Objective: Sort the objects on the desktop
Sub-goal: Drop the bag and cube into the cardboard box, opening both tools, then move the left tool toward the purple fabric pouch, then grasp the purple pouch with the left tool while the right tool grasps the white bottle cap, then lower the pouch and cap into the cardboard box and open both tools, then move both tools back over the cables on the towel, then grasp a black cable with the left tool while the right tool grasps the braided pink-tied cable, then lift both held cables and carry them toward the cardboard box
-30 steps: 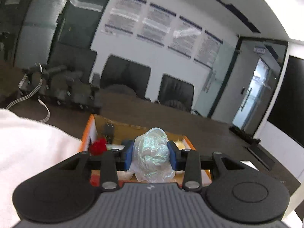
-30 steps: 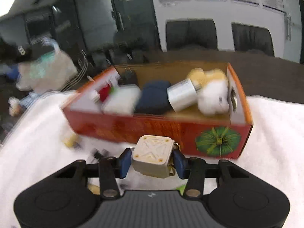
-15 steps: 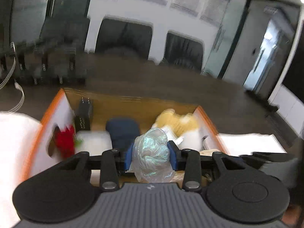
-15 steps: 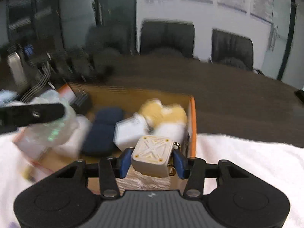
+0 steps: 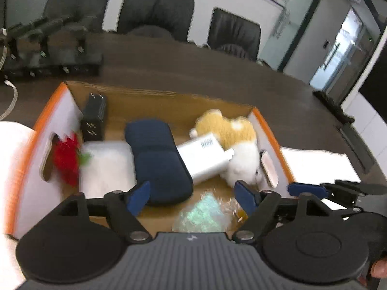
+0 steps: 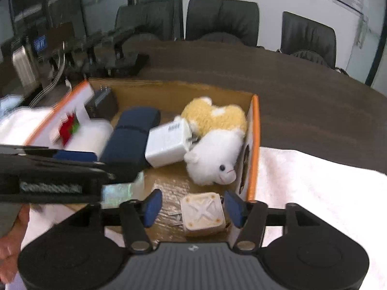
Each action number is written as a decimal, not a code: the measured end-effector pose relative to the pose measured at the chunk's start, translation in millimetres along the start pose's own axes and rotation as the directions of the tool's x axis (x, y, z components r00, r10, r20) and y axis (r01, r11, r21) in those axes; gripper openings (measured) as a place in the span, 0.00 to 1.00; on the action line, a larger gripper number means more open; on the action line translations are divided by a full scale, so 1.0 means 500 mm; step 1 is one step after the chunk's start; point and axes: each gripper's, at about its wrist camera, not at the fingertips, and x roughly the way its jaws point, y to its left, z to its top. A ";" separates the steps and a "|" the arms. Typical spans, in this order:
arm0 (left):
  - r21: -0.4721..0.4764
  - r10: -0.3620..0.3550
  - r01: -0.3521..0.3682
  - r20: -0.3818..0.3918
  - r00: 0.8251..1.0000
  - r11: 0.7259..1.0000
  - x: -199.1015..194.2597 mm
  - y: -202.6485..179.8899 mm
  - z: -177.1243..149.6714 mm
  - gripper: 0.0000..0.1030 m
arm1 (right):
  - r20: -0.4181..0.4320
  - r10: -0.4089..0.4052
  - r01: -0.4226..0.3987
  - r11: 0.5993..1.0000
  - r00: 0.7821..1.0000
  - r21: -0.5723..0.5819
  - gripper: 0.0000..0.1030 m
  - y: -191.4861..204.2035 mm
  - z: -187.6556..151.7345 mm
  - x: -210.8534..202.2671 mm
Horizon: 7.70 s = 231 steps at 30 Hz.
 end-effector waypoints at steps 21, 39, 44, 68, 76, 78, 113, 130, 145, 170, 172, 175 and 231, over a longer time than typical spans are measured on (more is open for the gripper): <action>0.090 0.184 -0.226 0.339 0.923 0.970 -0.380 -0.020 -0.306 1.00 | 0.349 0.010 -0.006 1.000 0.937 -0.013 0.88 0.118 -0.246 -0.252; 0.158 0.191 -0.242 0.282 0.940 0.957 -0.350 -0.029 -0.629 1.00 | 0.265 0.089 -0.107 0.993 0.960 0.053 0.89 0.118 -0.578 -0.257; 0.133 0.176 -0.210 0.227 0.958 0.969 -0.342 -0.018 -0.630 1.00 | 0.272 0.116 -0.148 0.984 0.955 0.099 0.89 0.106 -0.581 -0.249; 0.144 0.242 -0.295 0.301 0.922 0.944 -0.388 0.019 -0.579 1.00 | 0.265 0.081 -0.054 0.993 0.961 -0.108 0.89 0.119 -0.551 -0.279; -0.064 0.135 -0.127 0.144 0.980 0.990 -0.311 0.128 -0.494 0.66 | 0.280 0.003 0.041 0.987 0.960 -0.152 0.75 0.061 -0.403 -0.189; -0.054 0.150 -0.143 0.168 0.974 0.988 -0.306 0.120 -0.492 0.42 | 0.243 0.010 0.008 0.998 0.970 -0.070 0.63 0.027 -0.370 -0.154; -0.182 0.050 -0.013 0.197 0.979 0.983 0.019 0.079 0.016 0.05 | 0.094 -0.012 0.021 0.996 0.995 -0.089 0.37 0.048 -0.003 0.061; 0.104 0.321 -0.349 0.221 0.921 0.931 -0.075 0.025 -0.027 1.00 | 0.077 0.030 -0.031 0.999 0.997 0.015 0.68 0.061 0.010 0.040; 0.125 0.227 -0.275 0.304 0.925 0.953 -0.273 -0.054 -0.205 1.00 | 0.258 0.019 -0.014 1.000 0.966 -0.019 0.84 0.087 -0.160 -0.178; -0.034 0.217 -0.215 0.220 0.951 0.976 -0.362 0.001 -0.634 1.00 | 0.323 0.044 -0.063 0.997 0.946 0.048 0.98 0.105 -0.591 -0.275; -0.016 0.215 -0.217 0.222 0.951 0.976 -0.363 -0.004 -0.636 1.00 | 0.303 0.043 -0.071 0.994 0.952 0.085 0.98 0.096 -0.588 -0.268; -0.011 0.219 -0.222 0.218 0.951 0.975 -0.360 -0.006 -0.637 1.00 | 0.289 0.051 -0.082 0.992 0.956 0.097 0.98 0.093 -0.586 -0.259; 0.084 -0.150 0.126 0.461 0.875 0.989 -0.501 0.003 -0.379 0.07 | 0.385 0.557 -0.545 0.825 0.736 -0.151 0.08 0.032 -0.341 -0.355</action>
